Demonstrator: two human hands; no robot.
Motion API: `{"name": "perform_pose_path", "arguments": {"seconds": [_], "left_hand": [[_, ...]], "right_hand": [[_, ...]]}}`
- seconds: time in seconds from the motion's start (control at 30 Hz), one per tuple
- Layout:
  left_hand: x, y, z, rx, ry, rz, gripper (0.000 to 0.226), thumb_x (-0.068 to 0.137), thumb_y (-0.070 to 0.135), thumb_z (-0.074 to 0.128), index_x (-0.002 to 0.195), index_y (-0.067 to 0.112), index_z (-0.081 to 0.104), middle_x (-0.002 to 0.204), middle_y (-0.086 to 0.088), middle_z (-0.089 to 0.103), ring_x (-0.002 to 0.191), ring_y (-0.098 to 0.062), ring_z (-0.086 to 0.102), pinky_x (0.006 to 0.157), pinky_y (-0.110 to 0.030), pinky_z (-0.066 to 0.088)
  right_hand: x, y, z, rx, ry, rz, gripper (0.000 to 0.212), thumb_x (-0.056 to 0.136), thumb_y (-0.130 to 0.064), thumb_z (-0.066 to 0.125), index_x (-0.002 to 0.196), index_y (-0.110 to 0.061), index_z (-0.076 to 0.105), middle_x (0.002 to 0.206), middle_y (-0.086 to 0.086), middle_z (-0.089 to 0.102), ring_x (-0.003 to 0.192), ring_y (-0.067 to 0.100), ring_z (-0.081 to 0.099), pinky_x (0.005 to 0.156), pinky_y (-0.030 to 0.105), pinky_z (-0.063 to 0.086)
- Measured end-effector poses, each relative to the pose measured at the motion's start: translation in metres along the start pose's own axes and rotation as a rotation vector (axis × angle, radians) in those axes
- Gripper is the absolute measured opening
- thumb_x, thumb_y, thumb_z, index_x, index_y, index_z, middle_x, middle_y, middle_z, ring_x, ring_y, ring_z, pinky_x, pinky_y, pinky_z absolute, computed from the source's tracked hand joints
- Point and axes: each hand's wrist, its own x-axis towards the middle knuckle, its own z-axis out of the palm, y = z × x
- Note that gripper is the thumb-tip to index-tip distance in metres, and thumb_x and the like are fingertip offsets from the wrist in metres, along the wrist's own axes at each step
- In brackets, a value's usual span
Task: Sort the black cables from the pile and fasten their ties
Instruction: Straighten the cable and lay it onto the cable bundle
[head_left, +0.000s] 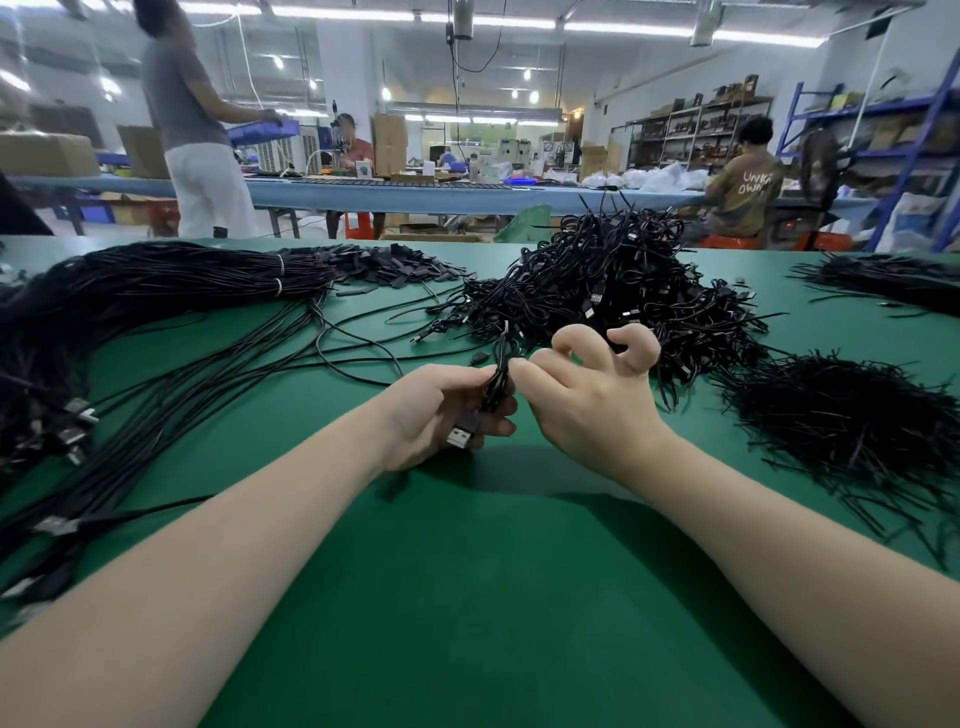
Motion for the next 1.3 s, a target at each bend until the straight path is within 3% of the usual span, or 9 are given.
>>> {"name": "perform_pose_path", "arguments": {"seconds": [0.17, 0.33, 0.5, 0.63, 0.83, 0.97, 1.1, 1.2, 1.3], "left_hand": [[0.009, -0.012, 0.006, 0.056, 0.2, 0.098, 0.022, 0.097, 0.03, 0.048, 0.088, 0.018, 0.064, 0.073, 0.004, 0.069, 0.063, -0.013, 0.068, 0.07, -0.029, 0.043], [0.007, -0.013, 0.003, 0.043, 0.238, 0.151, 0.017, 0.091, 0.038, 0.06, 0.089, 0.022, 0.066, 0.073, 0.008, 0.069, 0.067, -0.009, 0.068, 0.054, -0.015, 0.046], [0.008, -0.013, 0.003, -0.017, 0.282, 0.155, 0.016, 0.084, 0.034, 0.067, 0.092, 0.02, 0.065, 0.072, 0.006, 0.065, 0.063, -0.007, 0.059, 0.059, -0.022, 0.036], [0.005, -0.011, 0.001, 0.045, 0.268, 0.129, 0.037, 0.062, 0.046, 0.072, 0.086, 0.019, 0.063, 0.076, 0.001, 0.051, 0.067, -0.011, 0.042, 0.057, -0.024, 0.028], [0.005, -0.011, -0.002, 0.215, 0.184, 0.076, 0.041, 0.057, 0.048, 0.078, 0.081, 0.018, 0.064, 0.072, 0.003, 0.055, 0.068, -0.013, 0.043, 0.058, -0.025, 0.03], [0.005, -0.012, -0.003, 0.206, 0.153, 0.077, 0.037, 0.063, 0.047, 0.085, 0.08, 0.019, 0.066, 0.067, 0.006, 0.057, 0.065, -0.013, 0.045, 0.056, -0.024, 0.031], [0.009, -0.007, -0.005, -0.085, 0.23, 0.067, 0.05, 0.084, 0.06, 0.051, 0.103, 0.016, 0.068, 0.068, 0.007, 0.064, 0.055, -0.005, 0.055, 0.048, -0.018, 0.032], [0.01, -0.006, -0.011, -0.209, 0.275, 0.045, 0.045, 0.097, 0.051, 0.04, 0.108, 0.017, 0.068, 0.07, 0.007, 0.062, 0.056, -0.005, 0.053, 0.046, -0.017, 0.029], [0.01, -0.009, -0.009, -0.127, 0.29, 0.068, 0.036, 0.101, 0.042, 0.04, 0.108, 0.019, 0.066, 0.07, 0.01, 0.063, 0.055, -0.003, 0.054, 0.047, -0.016, 0.032]], "right_hand": [[-0.002, 0.001, 0.001, 0.084, -0.064, 0.114, 0.012, 0.074, -0.012, 0.073, 0.068, -0.022, 0.067, 0.059, -0.012, 0.059, 0.07, 0.016, 0.064, 0.082, 0.036, 0.023], [-0.002, -0.003, 0.001, 0.2, -0.13, 0.14, 0.012, 0.087, -0.018, 0.065, 0.087, -0.025, 0.075, 0.073, -0.015, 0.068, 0.074, 0.015, 0.065, 0.082, 0.038, 0.024], [-0.002, -0.003, 0.0, 0.345, -0.287, 0.188, 0.049, 0.082, -0.004, 0.046, 0.12, -0.026, 0.066, 0.112, -0.01, 0.068, 0.098, 0.015, 0.064, 0.089, 0.04, 0.026], [-0.006, -0.003, 0.001, 0.328, -0.339, 0.101, 0.051, 0.083, -0.003, 0.046, 0.125, -0.027, 0.063, 0.131, -0.009, 0.059, 0.117, 0.013, 0.059, 0.099, 0.041, 0.029], [0.003, 0.011, -0.002, 0.337, -0.218, -0.094, 0.018, 0.092, -0.01, 0.055, 0.091, -0.019, 0.07, 0.128, -0.002, 0.062, 0.116, 0.02, 0.06, 0.098, 0.039, 0.043], [0.016, 0.025, -0.001, 0.384, -0.212, -0.245, 0.021, 0.094, -0.007, 0.051, 0.085, -0.013, 0.069, 0.111, 0.002, 0.07, 0.1, 0.023, 0.067, 0.083, 0.034, 0.053], [0.05, 0.053, 0.009, 0.268, -0.268, -0.35, 0.018, 0.087, -0.001, 0.058, 0.09, -0.014, 0.07, 0.096, 0.005, 0.07, 0.081, 0.025, 0.065, 0.069, 0.036, 0.052], [0.092, 0.095, 0.03, 0.004, -0.428, -0.047, 0.022, 0.085, -0.002, 0.061, 0.102, -0.015, 0.066, 0.095, 0.008, 0.066, 0.082, 0.028, 0.06, 0.076, 0.04, 0.05], [0.119, 0.126, 0.044, -0.273, -0.824, 0.277, 0.038, 0.085, -0.015, 0.062, 0.122, -0.019, 0.057, 0.124, 0.015, 0.051, 0.107, 0.034, 0.053, 0.094, 0.047, 0.043]]}}
